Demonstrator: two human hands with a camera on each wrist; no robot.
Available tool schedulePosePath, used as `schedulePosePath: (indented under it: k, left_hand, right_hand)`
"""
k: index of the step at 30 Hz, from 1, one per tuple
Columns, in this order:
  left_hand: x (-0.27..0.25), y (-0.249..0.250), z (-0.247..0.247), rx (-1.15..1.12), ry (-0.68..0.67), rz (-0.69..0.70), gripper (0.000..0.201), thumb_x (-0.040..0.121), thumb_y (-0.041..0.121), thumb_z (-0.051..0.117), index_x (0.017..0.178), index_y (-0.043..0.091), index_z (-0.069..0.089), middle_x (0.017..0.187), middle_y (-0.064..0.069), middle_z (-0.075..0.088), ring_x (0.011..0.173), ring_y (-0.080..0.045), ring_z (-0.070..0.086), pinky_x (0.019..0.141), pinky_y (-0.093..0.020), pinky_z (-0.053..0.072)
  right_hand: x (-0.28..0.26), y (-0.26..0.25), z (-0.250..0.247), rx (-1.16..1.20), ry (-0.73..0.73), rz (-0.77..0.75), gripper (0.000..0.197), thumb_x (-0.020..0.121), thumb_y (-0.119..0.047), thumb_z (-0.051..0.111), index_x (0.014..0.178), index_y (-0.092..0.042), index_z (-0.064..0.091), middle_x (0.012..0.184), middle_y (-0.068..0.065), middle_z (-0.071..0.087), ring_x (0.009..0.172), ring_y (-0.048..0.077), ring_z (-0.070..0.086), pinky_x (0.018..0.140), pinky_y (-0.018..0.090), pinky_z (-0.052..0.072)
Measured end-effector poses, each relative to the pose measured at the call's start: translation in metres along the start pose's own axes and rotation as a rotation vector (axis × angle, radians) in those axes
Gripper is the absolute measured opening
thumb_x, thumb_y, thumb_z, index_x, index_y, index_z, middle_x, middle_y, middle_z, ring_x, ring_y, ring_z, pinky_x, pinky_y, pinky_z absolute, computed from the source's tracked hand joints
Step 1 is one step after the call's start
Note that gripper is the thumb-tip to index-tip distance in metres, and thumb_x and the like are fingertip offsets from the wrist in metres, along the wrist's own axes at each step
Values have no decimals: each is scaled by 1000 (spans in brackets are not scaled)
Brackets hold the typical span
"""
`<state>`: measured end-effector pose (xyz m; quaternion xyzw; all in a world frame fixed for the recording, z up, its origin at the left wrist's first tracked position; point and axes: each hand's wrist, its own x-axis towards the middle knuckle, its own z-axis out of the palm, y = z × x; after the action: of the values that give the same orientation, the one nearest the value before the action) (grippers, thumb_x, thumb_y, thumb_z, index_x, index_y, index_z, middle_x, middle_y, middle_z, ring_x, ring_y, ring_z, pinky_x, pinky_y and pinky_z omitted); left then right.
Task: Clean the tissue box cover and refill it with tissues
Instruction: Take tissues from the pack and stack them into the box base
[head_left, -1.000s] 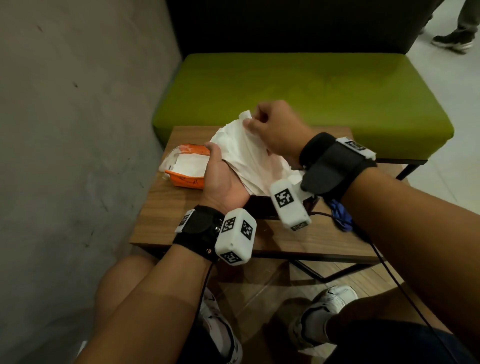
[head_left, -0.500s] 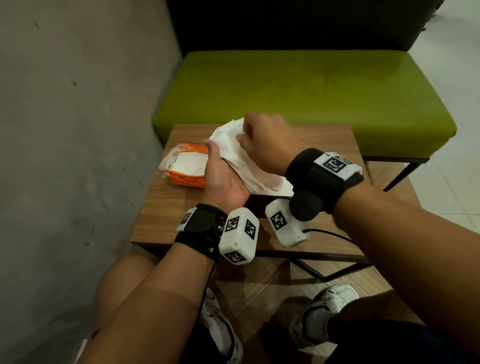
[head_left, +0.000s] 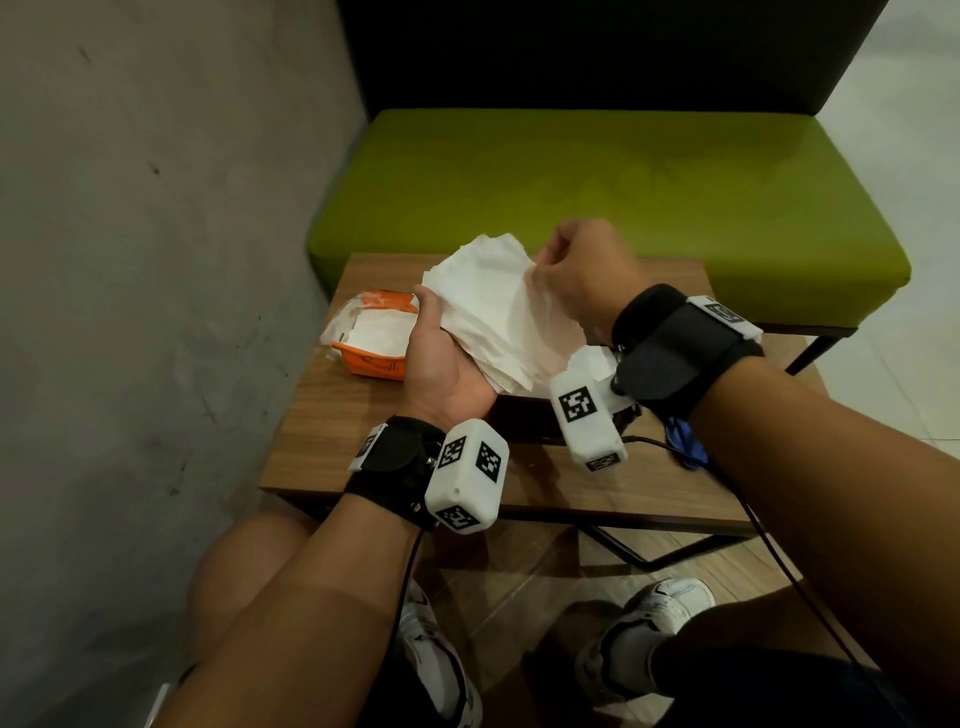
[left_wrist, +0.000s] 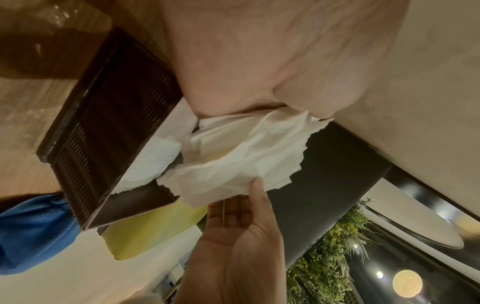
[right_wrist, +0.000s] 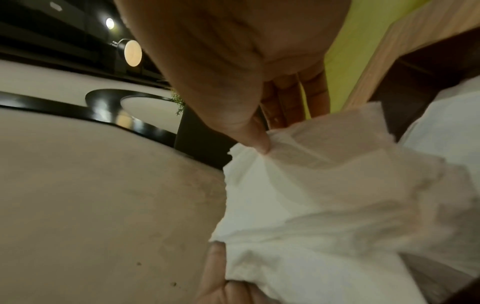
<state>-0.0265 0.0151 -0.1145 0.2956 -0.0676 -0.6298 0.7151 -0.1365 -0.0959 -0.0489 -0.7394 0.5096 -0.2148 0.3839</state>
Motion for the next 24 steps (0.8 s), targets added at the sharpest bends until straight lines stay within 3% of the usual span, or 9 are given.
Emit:
schedulePosePath:
  k: [4, 8, 10, 13, 15, 17, 19, 22, 24]
  left_hand:
    - [3, 1, -4, -12, 71, 2, 78, 105, 73, 31, 157, 19, 49, 152, -16, 60, 140, -40, 57, 119, -60, 41]
    - [6, 4, -10, -44, 113, 4, 74, 106, 71, 30, 152, 19, 55, 143, -16, 68, 129, -38, 66, 103, -56, 54]
    - [8, 2, -11, -62, 105, -5, 76, 105, 72, 29, 150, 18, 57, 142, -17, 68, 124, -39, 69, 99, -56, 55]
    - [10, -1, -12, -73, 116, -27, 74, 105, 72, 35, 150, 17, 57, 144, -18, 66, 131, -40, 64, 108, -59, 51]
    - [8, -2, -9, -87, 96, -23, 66, 107, 64, 43, 150, 16, 58, 144, -17, 66, 133, -39, 63, 115, -59, 45]
    - [6, -4, -9, -99, 61, 20, 53, 111, 54, 45, 141, 14, 64, 139, -15, 70, 126, -36, 68, 110, -55, 52]
    - [6, -2, -10, -74, 43, 53, 51, 113, 50, 41, 138, 12, 65, 136, -16, 72, 121, -36, 71, 103, -54, 58]
    - [7, 1, -7, -37, 16, 12, 62, 111, 55, 38, 153, 13, 54, 150, -19, 61, 136, -39, 60, 116, -57, 45]
    - [7, 3, -7, -37, 37, 15, 63, 111, 56, 38, 155, 14, 52, 150, -18, 61, 136, -39, 60, 115, -57, 45]
  right_hand:
    - [0, 1, -7, 101, 103, -36, 18, 91, -8, 63, 82, -20, 53, 79, -2, 56, 77, 19, 54, 72, 41, 52]
    - [-2, -5, -21, 139, 160, -187, 13, 90, -12, 68, 89, -18, 57, 85, 0, 61, 79, 18, 57, 76, 44, 55]
    - [-6, -12, -25, 207, 88, -230, 16, 90, -10, 72, 89, -18, 58, 87, 2, 64, 78, 17, 60, 67, 33, 53]
    - [-15, -26, -26, 416, -113, -255, 18, 90, -4, 74, 89, -14, 59, 80, 9, 66, 63, 11, 61, 57, 22, 46]
    - [-17, -30, -26, 559, -222, -199, 17, 88, -4, 76, 90, -13, 61, 85, 17, 67, 66, 21, 62, 56, 28, 45]
    - [-14, -27, -21, 612, -290, -115, 18, 87, -2, 76, 88, -13, 62, 91, 20, 67, 75, 30, 60, 57, 34, 46]
    - [-10, -17, -10, 506, -271, -46, 21, 87, 3, 75, 85, -13, 61, 87, 17, 67, 76, 29, 62, 61, 38, 52]
    - [-8, -1, 6, 181, -184, -35, 20, 90, 0, 70, 83, -15, 60, 83, 6, 67, 79, 24, 65, 69, 38, 57]
    - [-8, 2, 13, 53, -119, -64, 23, 90, -5, 68, 77, -20, 57, 79, -1, 63, 78, 22, 62, 73, 42, 58]
